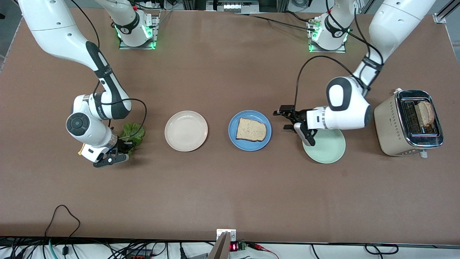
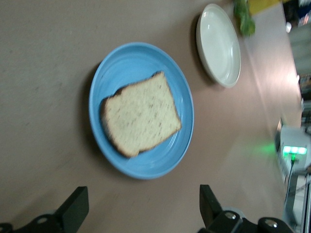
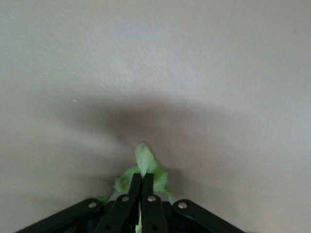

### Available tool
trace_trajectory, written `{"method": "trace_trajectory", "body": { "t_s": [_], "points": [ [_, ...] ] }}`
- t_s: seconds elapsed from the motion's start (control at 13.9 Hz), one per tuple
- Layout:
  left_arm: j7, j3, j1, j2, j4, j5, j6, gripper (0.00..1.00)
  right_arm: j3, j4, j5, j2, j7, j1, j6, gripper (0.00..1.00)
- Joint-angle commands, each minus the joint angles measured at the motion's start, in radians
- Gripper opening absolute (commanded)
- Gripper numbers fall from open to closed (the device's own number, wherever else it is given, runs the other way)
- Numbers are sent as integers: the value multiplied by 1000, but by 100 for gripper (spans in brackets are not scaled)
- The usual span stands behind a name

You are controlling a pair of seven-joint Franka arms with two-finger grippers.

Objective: Make sandwich in blue plate with both arms
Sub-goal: 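Lift the lettuce with the right gripper while the left gripper returns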

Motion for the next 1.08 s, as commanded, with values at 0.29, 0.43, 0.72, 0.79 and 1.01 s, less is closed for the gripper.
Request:
{"method": "trace_trajectory", "body": {
  "t_s": [0.29, 0.43, 0.72, 0.79, 1.01],
  "points": [
    [-356, 17, -6, -34, 265, 548, -399, 100, 71, 32, 1, -139, -377, 0, -212, 0],
    [-379, 19, -6, -39, 339, 624, -502, 100, 133, 112, 69, -161, -385, 0, -370, 0],
    [-548, 17, -5, -149, 377, 764, -620, 100, 239, 247, 143, -158, -404, 1, -512, 0],
    [-589, 17, -3, -180, 379, 770, -648, 100, 264, 264, 156, -155, -404, 6, -514, 0],
    [-672, 25, 9, -250, 455, 809, -703, 100, 286, 322, 249, -139, -401, 76, -500, 0]
  ]
}}
